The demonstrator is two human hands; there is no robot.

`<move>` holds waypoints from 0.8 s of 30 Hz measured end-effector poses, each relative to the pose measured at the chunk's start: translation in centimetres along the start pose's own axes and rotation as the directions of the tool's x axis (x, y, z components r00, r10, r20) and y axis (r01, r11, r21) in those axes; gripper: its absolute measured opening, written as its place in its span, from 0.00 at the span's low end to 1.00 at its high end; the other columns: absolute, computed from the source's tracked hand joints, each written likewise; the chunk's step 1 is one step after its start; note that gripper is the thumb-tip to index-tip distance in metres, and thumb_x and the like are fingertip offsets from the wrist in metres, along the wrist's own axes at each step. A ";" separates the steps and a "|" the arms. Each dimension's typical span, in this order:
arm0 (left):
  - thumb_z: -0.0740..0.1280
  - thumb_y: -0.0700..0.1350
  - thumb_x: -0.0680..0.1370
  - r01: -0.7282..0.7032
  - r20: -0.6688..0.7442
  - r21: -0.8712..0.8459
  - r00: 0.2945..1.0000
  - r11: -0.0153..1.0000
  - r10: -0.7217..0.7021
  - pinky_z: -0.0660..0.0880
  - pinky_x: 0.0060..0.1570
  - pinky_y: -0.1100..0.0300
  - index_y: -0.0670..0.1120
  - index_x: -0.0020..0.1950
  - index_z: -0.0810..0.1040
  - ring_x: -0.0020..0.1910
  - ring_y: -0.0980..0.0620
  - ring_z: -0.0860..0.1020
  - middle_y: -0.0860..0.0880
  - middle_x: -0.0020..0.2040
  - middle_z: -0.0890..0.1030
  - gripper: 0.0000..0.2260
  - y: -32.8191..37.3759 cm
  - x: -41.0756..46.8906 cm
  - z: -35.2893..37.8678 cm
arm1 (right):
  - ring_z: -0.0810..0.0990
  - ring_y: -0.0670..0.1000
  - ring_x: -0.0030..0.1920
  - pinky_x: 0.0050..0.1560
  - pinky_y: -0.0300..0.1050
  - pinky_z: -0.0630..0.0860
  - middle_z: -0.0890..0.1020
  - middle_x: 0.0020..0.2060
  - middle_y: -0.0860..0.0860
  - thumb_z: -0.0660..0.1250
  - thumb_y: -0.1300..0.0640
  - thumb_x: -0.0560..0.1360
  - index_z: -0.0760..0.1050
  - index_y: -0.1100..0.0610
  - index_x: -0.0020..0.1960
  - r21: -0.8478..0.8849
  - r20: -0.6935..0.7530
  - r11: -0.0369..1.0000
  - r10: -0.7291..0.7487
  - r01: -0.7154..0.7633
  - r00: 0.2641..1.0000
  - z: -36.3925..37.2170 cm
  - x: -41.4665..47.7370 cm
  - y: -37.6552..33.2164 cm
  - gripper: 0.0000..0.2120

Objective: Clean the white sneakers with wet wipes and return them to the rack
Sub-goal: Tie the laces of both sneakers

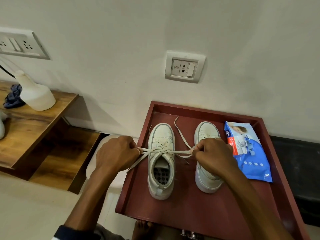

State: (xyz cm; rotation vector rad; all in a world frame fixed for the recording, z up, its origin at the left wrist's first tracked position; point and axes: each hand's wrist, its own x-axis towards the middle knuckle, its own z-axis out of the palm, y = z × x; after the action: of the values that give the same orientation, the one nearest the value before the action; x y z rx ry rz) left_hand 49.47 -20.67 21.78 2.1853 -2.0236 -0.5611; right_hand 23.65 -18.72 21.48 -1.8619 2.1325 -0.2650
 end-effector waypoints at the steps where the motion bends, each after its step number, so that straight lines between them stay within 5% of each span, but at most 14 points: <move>1: 0.68 0.55 0.78 -0.025 0.046 0.005 0.999 1.000 0.025 0.80 0.42 0.56 0.53 0.45 0.81 0.39 0.54 0.80 0.54 0.41 0.83 0.08 -0.2 0.1 0.0 | 0.78 0.47 0.45 0.48 0.44 0.70 0.83 0.37 0.44 0.63 0.51 0.72 0.82 0.49 0.38 -0.018 -0.013 0.999 -0.033 0.032 0.999 0.0 -0.2 0.0 0.09; 6: 0.68 0.58 0.80 -0.132 0.019 -0.205 0.990 0.970 0.139 0.77 0.53 0.55 0.55 0.61 0.78 0.49 0.54 0.81 0.59 0.55 0.82 0.13 -0.9 0.5 -0.9 | 0.78 0.53 0.57 0.58 0.52 0.74 0.81 0.55 0.49 0.68 0.54 0.76 0.80 0.53 0.56 0.170 -0.182 0.978 -0.088 0.120 0.979 -0.6 0.0 0.0 0.10; 10: 0.65 0.51 0.83 -0.208 0.051 -0.320 0.970 0.924 0.237 0.74 0.54 0.60 0.58 0.69 0.77 0.50 0.58 0.80 0.60 0.63 0.81 0.15 -0.3 0.5 -1.4 | 0.81 0.47 0.50 0.52 0.40 0.75 0.84 0.53 0.48 0.66 0.62 0.77 0.81 0.55 0.58 0.289 -0.393 0.923 -0.128 0.254 0.910 -1.0 -0.5 -1.2 0.12; 13: 0.67 0.47 0.81 -0.250 0.158 -0.246 0.943 0.936 0.293 0.77 0.55 0.57 0.57 0.72 0.75 0.47 0.59 0.81 0.58 0.62 0.82 0.19 0.0 0.3 -0.9 | 0.82 0.45 0.47 0.48 0.37 0.75 0.85 0.50 0.47 0.66 0.60 0.77 0.82 0.52 0.58 0.286 -0.239 0.900 -0.267 0.330 0.934 -0.6 -1.4 -2.3 0.12; 18: 0.68 0.44 0.80 -0.331 0.237 -0.163 0.902 0.930 0.362 0.78 0.55 0.59 0.52 0.71 0.77 0.53 0.55 0.81 0.54 0.56 0.84 0.18 -0.2 0.5 0.0 | 0.81 0.52 0.55 0.57 0.51 0.76 0.83 0.55 0.52 0.63 0.57 0.78 0.76 0.55 0.65 0.252 0.126 0.907 -0.377 0.338 0.918 0.8 -1.9 -3.1 0.16; 21: 0.68 0.41 0.79 -0.339 0.280 -0.169 0.884 0.926 0.375 0.78 0.51 0.63 0.52 0.70 0.78 0.52 0.56 0.81 0.52 0.57 0.84 0.19 0.0 0.5 0.3 | 0.81 0.55 0.55 0.57 0.57 0.76 0.83 0.54 0.56 0.61 0.54 0.80 0.75 0.60 0.61 0.363 0.149 0.886 -0.361 0.289 0.920 0.6 -1.7 -3.1 0.14; 24: 0.69 0.39 0.77 -0.312 0.288 -0.156 0.893 0.937 0.346 0.80 0.55 0.54 0.50 0.66 0.79 0.54 0.52 0.81 0.50 0.56 0.84 0.18 0.3 0.6 0.6 | 0.81 0.49 0.56 0.59 0.53 0.76 0.83 0.57 0.52 0.65 0.48 0.79 0.76 0.55 0.65 0.367 0.171 0.881 -0.378 0.297 0.910 0.5 -1.6 -3.0 0.17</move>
State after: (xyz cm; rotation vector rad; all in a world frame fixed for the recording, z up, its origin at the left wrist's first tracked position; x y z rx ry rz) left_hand 48.99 -21.14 21.17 1.7222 -2.3870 -0.9895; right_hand 26.86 -17.55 22.14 -1.9384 1.4870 -0.4268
